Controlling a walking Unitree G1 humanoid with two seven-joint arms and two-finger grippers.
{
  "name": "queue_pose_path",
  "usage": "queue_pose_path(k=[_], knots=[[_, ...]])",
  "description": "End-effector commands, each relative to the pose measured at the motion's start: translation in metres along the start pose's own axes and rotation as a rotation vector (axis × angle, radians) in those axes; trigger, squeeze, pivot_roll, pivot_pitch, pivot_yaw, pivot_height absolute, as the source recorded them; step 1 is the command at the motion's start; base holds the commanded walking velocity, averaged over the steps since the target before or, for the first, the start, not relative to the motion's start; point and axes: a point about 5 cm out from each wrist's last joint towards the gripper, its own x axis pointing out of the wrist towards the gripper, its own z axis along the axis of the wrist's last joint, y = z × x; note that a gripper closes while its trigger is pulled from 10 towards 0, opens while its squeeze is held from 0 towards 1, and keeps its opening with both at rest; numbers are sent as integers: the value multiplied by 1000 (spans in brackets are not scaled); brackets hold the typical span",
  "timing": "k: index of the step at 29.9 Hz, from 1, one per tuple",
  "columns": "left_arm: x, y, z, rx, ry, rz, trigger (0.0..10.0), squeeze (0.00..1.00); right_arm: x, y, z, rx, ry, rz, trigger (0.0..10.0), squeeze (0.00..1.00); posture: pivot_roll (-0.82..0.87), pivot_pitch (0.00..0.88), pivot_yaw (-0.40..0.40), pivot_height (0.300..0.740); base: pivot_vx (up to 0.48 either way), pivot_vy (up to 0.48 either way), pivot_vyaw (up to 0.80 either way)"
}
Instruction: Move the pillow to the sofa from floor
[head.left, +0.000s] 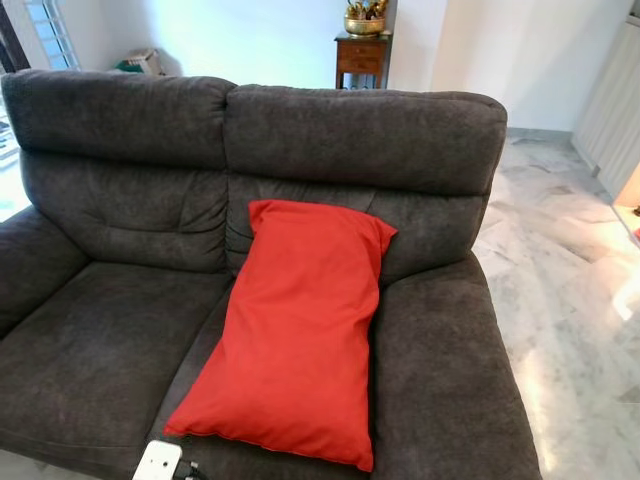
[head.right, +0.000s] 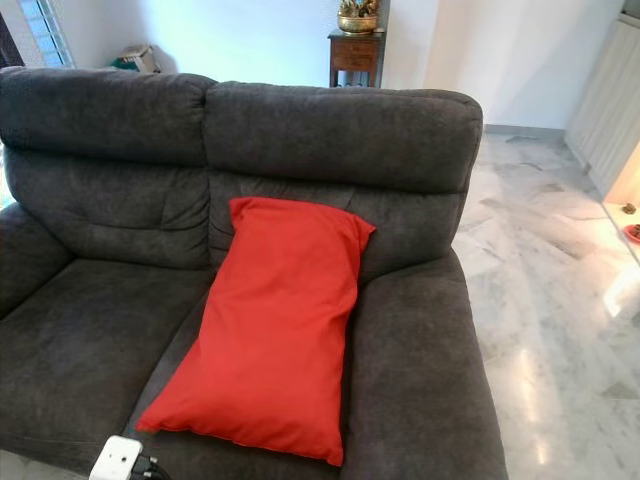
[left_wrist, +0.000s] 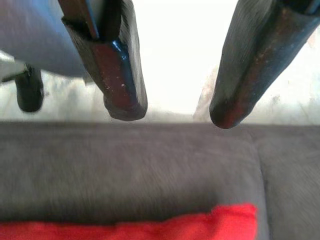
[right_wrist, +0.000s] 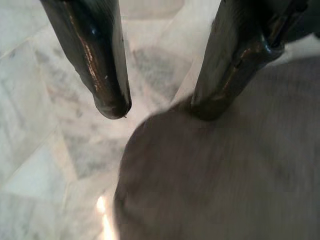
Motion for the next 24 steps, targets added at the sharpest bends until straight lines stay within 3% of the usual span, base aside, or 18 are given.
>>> queue_pose_path(k=[1, 13, 24], knots=[[0, -6, -6, 17, 21, -23, 10000, 0, -1, 0, -4, 16, 16, -2, 10000, 0, 80, 0, 34, 740, 0, 0, 0], [2, -18, -6, 37, 26, -87, 10000, 0, -1, 14, -3, -15, 5, 101, 10000, 0, 69, 0, 36, 740, 0, 0, 0], [-1, -14, -13, 14, 36, -67, 10000, 0, -1, 23, 0, 5, -11, 137, 10000, 0, 76, 0, 35, 740, 0, 0, 0]])
